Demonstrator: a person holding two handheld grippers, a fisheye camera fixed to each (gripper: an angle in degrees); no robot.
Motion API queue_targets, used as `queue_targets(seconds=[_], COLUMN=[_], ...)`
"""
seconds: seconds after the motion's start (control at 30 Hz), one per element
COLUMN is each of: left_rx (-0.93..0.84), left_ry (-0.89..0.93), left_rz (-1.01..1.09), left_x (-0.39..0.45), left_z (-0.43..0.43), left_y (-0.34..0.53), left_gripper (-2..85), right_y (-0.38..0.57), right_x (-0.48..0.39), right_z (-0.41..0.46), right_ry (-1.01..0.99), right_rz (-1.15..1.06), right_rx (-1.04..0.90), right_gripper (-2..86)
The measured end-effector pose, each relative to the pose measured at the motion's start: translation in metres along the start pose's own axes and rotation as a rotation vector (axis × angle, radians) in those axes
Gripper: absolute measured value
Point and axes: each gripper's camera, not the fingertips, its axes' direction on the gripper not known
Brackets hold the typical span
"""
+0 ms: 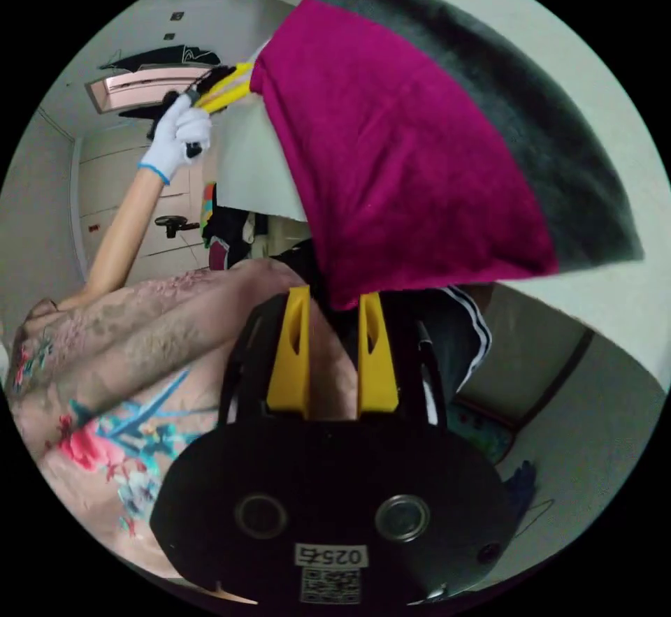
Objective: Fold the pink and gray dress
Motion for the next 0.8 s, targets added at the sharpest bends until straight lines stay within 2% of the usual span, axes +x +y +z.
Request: queue_targets(seconds=[0.1, 0.27, 0.33, 0.5, 0.57, 0.7, 0.8], left_rx=[0.121, 0.086, 0.059, 0.032, 0.055, 0.137, 0.141], left_ry=[0.116, 0.188, 0.211, 0.163, 0.148, 0.278, 0.278], left_rz=[-0.116, -0.152, -0.139, -0.139, -0.154, -0.238, -0.241], left_x=[-0.036, -0.055, -0.05, -0.029, -0.025, -0.029, -0.026], left_z=[-0.009, 0.026, 0.038, 0.045, 0.046, 0.06, 0.067], left_y=[0.077, 0.172, 0.19, 0.195, 0.197, 0.214, 0.225], left_gripper=[12.4, 12.2, 12.5, 11.8, 11.3, 9.9, 8.6], right_y=[0.015, -0.049, -0.11, -0.192, -0.206, -0.223, -0.23], right_x=[0.006, 0.019, 0.041, 0.08, 0.085, 0.088, 0.085], right_z=[-0.054, -0.141, -0.154, -0.168, -0.17, -0.171, -0.162], right_ry=[-0.003, 0.01, 0.02, -0.044, -0.066, -0.185, -0.256], right_rz=[-0.044, -0.169, -0.191, -0.165, -0.196, -0.259, -0.282], right_rx=[0.076, 0.221, 0.151, 0.068, 0.029, -0.074, -0.128], right_gripper=[15.5, 18.2, 18.2, 17.2, 15.5, 15.0, 12.4])
